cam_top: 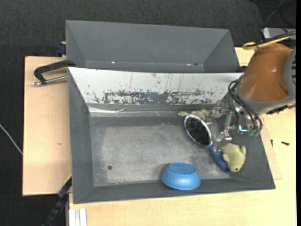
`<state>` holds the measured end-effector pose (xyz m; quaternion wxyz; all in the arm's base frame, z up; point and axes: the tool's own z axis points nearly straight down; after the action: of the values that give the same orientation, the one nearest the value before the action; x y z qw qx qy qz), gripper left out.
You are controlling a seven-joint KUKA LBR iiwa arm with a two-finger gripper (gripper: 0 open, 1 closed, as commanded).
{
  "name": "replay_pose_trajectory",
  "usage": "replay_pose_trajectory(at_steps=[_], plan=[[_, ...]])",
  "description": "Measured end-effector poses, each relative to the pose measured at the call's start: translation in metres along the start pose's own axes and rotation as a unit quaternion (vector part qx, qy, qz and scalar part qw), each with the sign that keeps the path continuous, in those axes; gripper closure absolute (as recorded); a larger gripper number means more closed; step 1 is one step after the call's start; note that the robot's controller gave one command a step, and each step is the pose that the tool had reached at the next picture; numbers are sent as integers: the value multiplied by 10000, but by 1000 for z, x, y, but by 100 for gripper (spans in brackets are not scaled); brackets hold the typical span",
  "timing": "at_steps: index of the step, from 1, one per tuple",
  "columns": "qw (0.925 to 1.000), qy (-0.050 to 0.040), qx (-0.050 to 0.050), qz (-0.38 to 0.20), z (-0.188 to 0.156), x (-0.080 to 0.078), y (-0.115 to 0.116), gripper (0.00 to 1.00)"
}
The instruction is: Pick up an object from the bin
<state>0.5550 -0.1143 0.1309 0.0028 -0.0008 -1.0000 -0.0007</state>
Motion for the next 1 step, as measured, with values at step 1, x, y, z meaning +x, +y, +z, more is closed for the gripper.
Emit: replay_pose_trajectory(at_steps=[1], plan=[[9963,-35,-3,853,61,51,-34,0]])
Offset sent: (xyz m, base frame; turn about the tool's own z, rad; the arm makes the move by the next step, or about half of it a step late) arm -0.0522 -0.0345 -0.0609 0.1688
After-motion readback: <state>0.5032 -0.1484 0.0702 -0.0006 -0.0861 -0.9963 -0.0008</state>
